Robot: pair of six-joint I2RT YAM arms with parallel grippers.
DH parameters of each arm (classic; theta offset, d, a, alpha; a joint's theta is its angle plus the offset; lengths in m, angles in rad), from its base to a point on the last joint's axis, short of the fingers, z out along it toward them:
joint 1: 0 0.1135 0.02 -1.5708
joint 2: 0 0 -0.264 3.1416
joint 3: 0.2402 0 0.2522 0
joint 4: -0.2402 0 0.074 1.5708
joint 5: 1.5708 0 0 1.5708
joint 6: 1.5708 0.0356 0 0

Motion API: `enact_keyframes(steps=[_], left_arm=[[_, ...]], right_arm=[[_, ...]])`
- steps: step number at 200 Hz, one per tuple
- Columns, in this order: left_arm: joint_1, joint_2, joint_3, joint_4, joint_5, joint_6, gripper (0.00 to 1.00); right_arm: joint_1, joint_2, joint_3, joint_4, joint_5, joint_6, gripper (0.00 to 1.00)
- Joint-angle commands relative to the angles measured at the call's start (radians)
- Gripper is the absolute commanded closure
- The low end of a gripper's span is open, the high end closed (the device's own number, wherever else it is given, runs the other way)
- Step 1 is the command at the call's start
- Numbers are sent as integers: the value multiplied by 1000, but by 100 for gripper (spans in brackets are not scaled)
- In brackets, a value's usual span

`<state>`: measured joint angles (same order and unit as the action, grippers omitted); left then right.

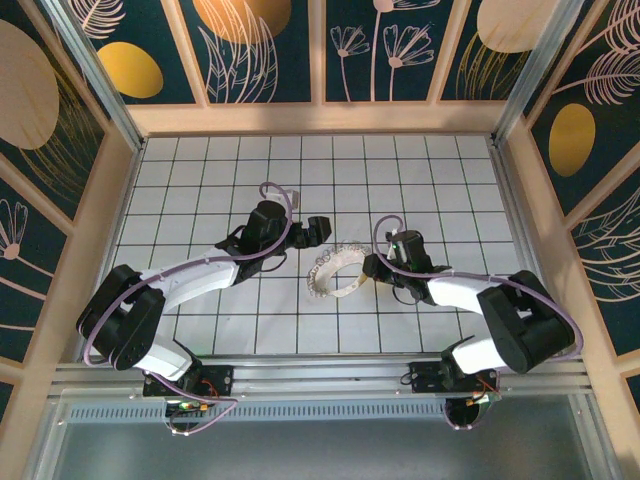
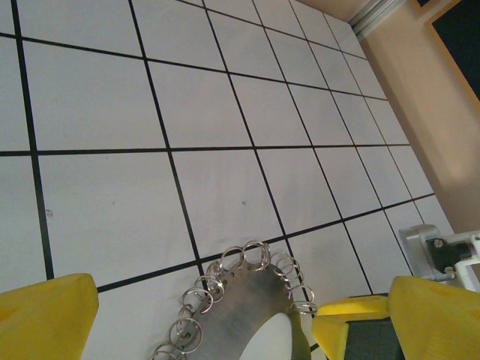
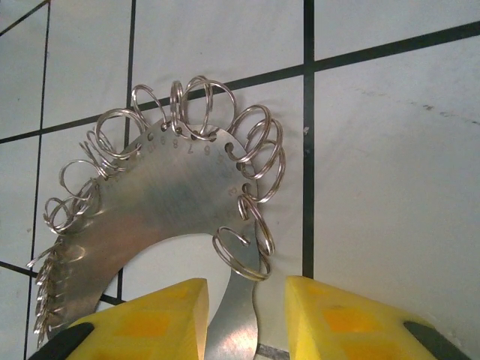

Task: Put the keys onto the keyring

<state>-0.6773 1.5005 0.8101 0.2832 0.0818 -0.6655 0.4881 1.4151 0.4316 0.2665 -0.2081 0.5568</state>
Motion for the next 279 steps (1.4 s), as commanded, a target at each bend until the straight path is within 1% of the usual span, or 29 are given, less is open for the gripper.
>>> enact_keyframes(steps=[1, 82, 119, 223, 279], left_arm=[[-8, -6, 26, 0, 16, 19, 2], [-8, -2, 28, 2, 19, 22, 1], [-8, 2, 30, 7, 24, 22, 2], [-8, 7, 32, 12, 28, 24, 2], [-8, 12, 35, 13, 32, 26, 2]], right_arm=[[3, 23, 27, 36, -9, -10, 70], [4, 51, 65, 31, 3, -26, 72], [3, 68, 70, 34, 0, -29, 76], [2, 99, 101, 14, 32, -51, 76], [1, 114, 113, 7, 41, -61, 80]])
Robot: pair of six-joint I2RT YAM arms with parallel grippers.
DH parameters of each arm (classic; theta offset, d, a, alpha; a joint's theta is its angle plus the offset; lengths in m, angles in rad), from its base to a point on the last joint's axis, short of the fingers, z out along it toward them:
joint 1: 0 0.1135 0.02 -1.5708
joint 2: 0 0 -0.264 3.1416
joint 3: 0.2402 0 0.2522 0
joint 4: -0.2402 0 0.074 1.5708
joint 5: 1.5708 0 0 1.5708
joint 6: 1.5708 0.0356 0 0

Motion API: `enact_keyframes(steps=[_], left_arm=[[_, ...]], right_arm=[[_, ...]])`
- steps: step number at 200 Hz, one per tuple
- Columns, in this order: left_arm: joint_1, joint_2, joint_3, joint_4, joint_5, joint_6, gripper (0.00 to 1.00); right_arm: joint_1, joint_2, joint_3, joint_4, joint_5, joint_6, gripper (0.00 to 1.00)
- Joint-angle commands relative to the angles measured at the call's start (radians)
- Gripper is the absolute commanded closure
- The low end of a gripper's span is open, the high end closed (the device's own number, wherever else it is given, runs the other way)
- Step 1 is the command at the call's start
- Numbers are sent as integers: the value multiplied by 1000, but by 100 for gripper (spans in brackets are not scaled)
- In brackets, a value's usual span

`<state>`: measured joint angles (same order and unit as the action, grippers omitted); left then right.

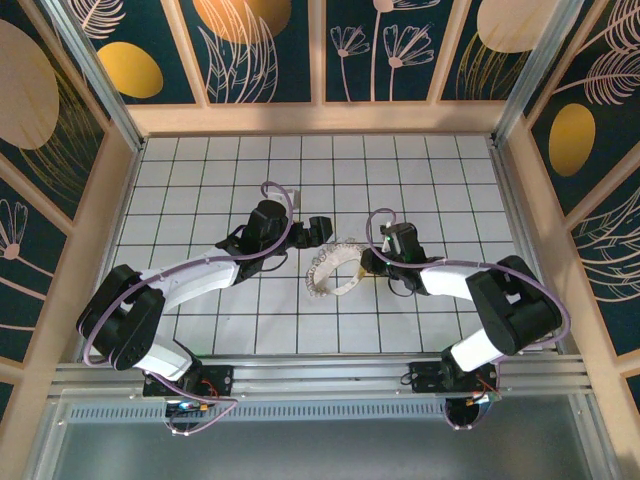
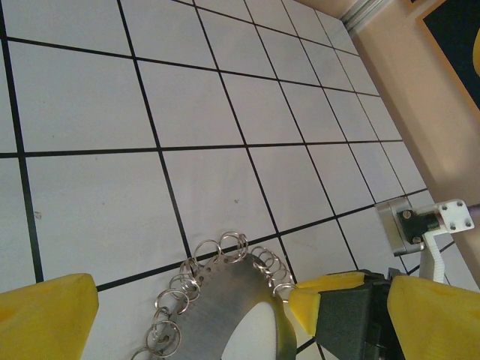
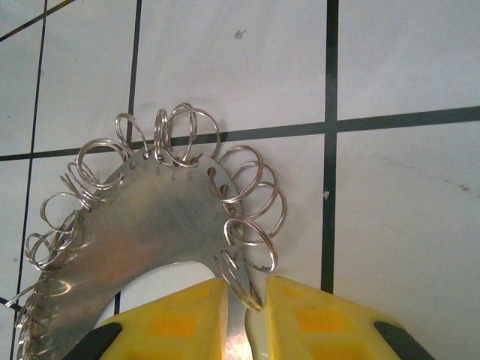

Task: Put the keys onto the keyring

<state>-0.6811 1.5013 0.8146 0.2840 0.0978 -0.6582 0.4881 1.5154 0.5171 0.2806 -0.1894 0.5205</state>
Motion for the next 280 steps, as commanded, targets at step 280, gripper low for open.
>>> enact_keyframes(steps=[280], left_arm=[[-3, -13, 237, -114, 24, 167, 1]], right_arm=[[-137, -189, 130, 27, -257, -266, 100]])
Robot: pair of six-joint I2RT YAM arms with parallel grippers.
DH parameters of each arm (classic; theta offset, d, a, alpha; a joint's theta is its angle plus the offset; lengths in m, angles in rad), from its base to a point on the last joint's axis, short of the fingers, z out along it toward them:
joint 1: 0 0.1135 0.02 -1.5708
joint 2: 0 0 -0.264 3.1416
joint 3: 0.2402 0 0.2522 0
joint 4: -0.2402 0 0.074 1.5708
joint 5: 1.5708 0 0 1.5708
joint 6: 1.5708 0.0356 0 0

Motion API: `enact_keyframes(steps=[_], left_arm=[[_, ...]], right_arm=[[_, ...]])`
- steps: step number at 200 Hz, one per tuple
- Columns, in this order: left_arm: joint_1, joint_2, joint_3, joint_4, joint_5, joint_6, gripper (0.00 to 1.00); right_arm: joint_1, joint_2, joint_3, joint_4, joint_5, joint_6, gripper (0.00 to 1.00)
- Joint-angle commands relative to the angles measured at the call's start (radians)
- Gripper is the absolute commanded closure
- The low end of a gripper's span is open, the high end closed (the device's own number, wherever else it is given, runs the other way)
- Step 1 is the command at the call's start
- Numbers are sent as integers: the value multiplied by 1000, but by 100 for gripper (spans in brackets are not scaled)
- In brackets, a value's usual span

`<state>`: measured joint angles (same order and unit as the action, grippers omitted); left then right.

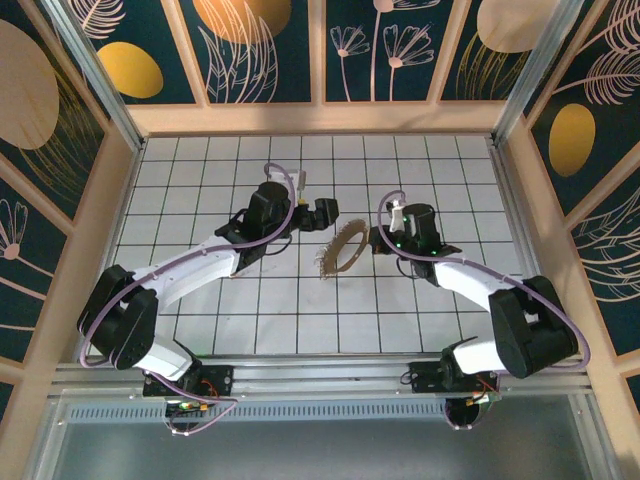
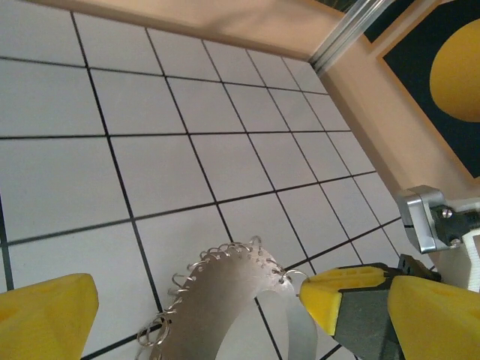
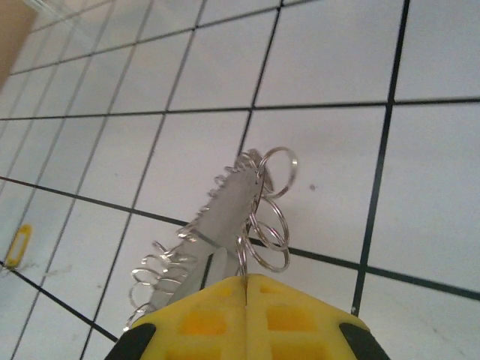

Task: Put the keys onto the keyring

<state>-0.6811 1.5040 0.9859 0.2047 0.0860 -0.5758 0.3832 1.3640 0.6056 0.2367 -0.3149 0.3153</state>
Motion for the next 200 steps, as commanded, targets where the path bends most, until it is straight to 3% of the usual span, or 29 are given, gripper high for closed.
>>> enact_keyframes(steps=[1, 54, 123, 200], left_arm=[[-2, -15, 68, -36, 37, 86, 1], [0, 30, 172, -83, 84, 137, 1], [19, 79, 210, -48, 180, 157, 2], [124, 80, 183, 49, 479, 225, 12]], right_arm=[[-35, -38, 42, 73, -135, -62, 100], [-114, -48, 76, 142, -322, -72, 100], [-132, -23, 129, 165, -419, -82, 100], [-149, 9, 207, 177, -562, -112, 100]])
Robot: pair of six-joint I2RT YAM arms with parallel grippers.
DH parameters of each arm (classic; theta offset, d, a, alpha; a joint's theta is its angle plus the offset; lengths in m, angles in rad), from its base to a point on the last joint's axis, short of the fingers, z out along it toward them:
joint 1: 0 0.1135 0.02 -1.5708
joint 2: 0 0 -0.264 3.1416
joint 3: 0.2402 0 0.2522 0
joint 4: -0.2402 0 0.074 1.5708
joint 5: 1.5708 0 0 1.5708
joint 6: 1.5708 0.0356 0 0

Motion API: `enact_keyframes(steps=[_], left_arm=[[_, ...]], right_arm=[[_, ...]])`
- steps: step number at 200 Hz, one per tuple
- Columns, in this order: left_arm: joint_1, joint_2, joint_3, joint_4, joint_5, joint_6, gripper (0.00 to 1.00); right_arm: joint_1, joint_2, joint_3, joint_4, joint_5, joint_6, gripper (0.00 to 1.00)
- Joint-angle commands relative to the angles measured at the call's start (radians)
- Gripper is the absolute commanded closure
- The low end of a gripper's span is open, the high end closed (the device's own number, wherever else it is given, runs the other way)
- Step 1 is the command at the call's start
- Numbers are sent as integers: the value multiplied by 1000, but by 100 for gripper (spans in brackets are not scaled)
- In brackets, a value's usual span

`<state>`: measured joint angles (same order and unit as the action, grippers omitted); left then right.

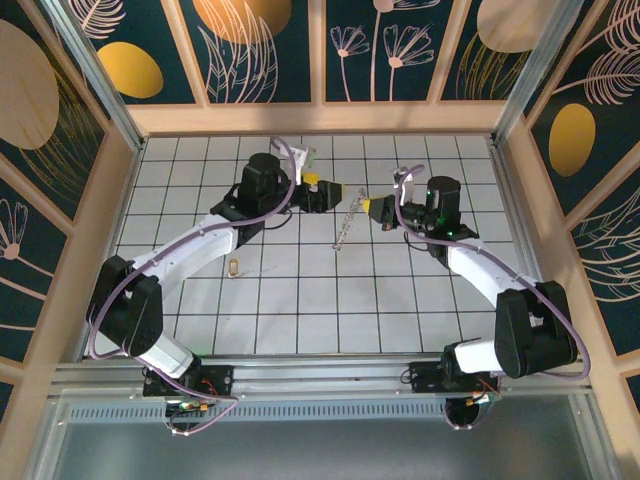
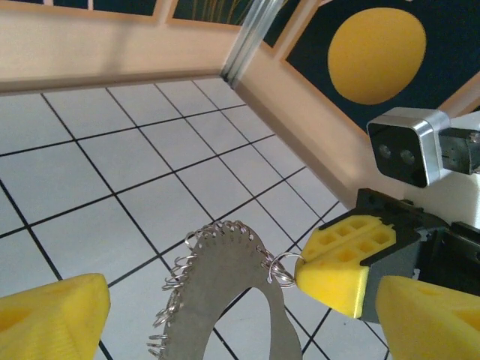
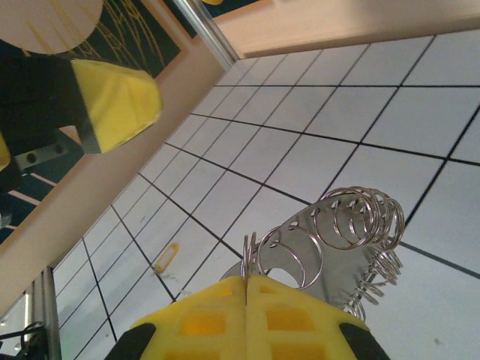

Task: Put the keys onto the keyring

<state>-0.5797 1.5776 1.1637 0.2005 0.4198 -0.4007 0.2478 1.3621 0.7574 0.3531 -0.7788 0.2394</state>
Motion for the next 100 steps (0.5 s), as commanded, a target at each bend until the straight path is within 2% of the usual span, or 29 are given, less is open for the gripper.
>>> enact_keyframes(steps=[1, 33, 100], left_arm=[[23, 7, 7, 52, 148, 51, 13], [28, 26, 56, -2, 229, 99, 22], [30, 102, 144, -59, 319, 170, 57]], right_arm=[[-13, 12, 56, 61, -100, -37, 100], [-24, 44, 98, 47, -139, -45, 100], [-25, 97, 181, -20, -190, -68, 100]])
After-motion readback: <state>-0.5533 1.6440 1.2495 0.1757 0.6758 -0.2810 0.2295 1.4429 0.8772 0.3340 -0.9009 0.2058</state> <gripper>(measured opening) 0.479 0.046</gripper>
